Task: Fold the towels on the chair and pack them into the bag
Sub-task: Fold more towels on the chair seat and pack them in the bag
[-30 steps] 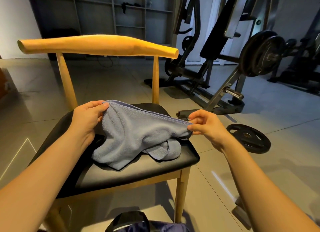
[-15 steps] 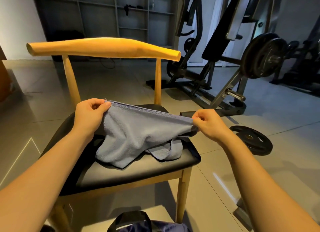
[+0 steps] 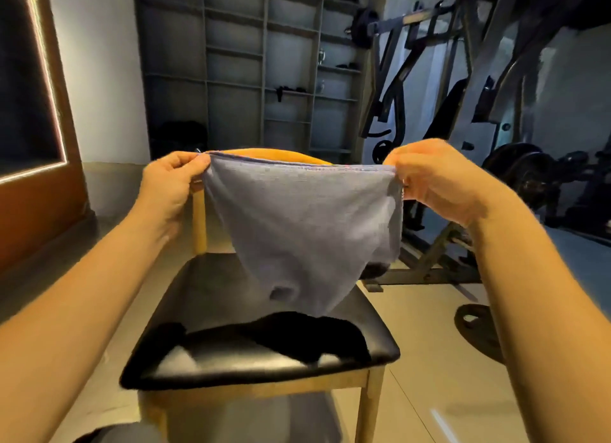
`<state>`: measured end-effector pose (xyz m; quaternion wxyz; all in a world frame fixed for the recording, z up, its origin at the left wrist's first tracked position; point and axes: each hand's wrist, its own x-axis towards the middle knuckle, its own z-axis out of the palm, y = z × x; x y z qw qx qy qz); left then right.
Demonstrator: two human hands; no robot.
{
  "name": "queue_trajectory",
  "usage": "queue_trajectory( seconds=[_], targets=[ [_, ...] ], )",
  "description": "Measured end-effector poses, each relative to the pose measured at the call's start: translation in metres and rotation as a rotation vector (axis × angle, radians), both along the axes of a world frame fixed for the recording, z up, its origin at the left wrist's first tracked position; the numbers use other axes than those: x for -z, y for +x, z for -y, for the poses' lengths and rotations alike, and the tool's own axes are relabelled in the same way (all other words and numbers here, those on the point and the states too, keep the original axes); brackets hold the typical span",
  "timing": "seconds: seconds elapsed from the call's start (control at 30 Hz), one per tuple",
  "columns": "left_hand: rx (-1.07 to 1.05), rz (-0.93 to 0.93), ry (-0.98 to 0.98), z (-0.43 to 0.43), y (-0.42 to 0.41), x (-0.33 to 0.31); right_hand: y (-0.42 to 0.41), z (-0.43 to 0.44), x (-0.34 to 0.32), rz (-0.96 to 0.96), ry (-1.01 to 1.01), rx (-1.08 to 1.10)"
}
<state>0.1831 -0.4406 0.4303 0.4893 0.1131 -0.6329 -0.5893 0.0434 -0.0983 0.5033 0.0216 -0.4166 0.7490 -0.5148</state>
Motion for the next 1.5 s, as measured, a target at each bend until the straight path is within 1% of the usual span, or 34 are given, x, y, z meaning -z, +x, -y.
queue_trajectory(
  seconds=[0.07,0.1,0.13,0.2,0.3,0.33,0.37,0.4,0.43,0.47,0.5,0.53,0.57,0.6,0.67,0.73,0.83,0.9,0.97,1.03,1.07,1.13,1.2,1.27,1.3,1.4,1.5],
  targets=[
    [0.007,0.059,-0.025,0.0,0.009,-0.005,-0.009,0.009,-0.009,-0.121,-0.035,0.307],
    [0.005,0.071,-0.031,0.0,0.013,-0.006,-0.013,0.014,-0.009,-0.135,-0.063,0.389],
    [-0.002,0.071,-0.028,0.0,0.017,-0.008,-0.013,0.018,-0.011,-0.105,-0.11,0.405],
    [-0.024,0.073,-0.018,-0.002,0.024,-0.01,-0.01,0.021,-0.012,-0.044,-0.165,0.367],
    [-0.033,0.067,-0.044,-0.009,0.03,-0.014,0.003,0.017,-0.014,0.061,-0.192,0.33],
    [-0.029,0.068,-0.04,-0.011,0.033,-0.014,0.006,0.013,-0.015,0.121,-0.208,0.278],
    [-0.003,0.066,-0.02,-0.013,0.037,-0.015,0.009,0.008,-0.016,0.185,-0.207,0.179],
    [0.075,0.051,0.016,-0.014,0.043,-0.016,0.013,0.0,-0.017,0.241,-0.179,0.04],
    [0.201,0.029,0.06,-0.015,0.049,-0.016,0.017,-0.006,-0.018,0.281,-0.138,-0.087],
    [0.342,0.013,0.095,-0.015,0.056,-0.016,0.019,-0.01,-0.016,0.297,-0.102,-0.155],
    [0.447,0.02,0.105,-0.014,0.061,-0.015,0.019,-0.011,-0.014,0.281,-0.083,-0.134],
    [0.5,0.041,0.098,-0.015,0.065,-0.014,0.017,-0.01,-0.011,0.237,-0.09,-0.033],
    [0.507,0.061,0.08,-0.015,0.067,-0.014,0.015,-0.007,-0.008,0.194,-0.132,0.085],
    [0.493,0.079,0.055,-0.016,0.069,-0.014,0.013,-0.005,-0.006,0.169,-0.182,0.151],
    [0.457,0.097,0.017,-0.018,0.072,-0.015,0.01,-0.002,-0.004,0.178,-0.246,0.127],
    [0.452,0.08,0.028,-0.014,0.074,-0.015,0.008,-0.004,-0.003,0.217,-0.295,0.086],
    [0.571,0.049,0.104,-0.008,0.068,-0.012,-0.002,-0.007,0.005,0.347,-0.391,0.021],
    [0.635,0.055,0.165,-0.007,0.057,-0.008,-0.013,-0.002,0.015,0.429,-0.421,0.002],
    [0.563,0.091,0.189,0.0,0.042,-0.002,-0.027,0.013,0.022,0.494,-0.464,0.056],
    [0.386,0.199,0.128,0.021,0.017,0.014,-0.047,0.036,0.031,0.468,-0.402,0.251],
    [0.27,0.286,0.085,0.03,0.004,0.025,-0.06,0.049,0.04,0.415,-0.311,0.357],
    [0.07,0.49,0.022,0.044,-0.018,0.05,-0.09,0.077,0.069,0.295,-0.114,0.425],
    [-0.024,0.678,0.021,0.053,-0.038,0.078,-0.116,0.104,0.107,0.219,0.056,0.439],
    [-0.055,0.801,0.063,0.065,-0.055,0.104,-0.141,0.127,0.145,0.229,0.135,0.496],
    [-0.06,0.826,0.097,0.072,-0.064,0.115,-0.148,0.137,0.16,0.251,0.134,0.523],
    [-0.077,0.801,0.241,0.09,-0.089,0.138,-0.168,0.163,0.19,0.376,0.067,0.581],
    [-0.107,0.8,0.268,0.102,-0.113,0.148,-0.187,0.183,0.206,0.432,0.047,0.626]
  ],
)
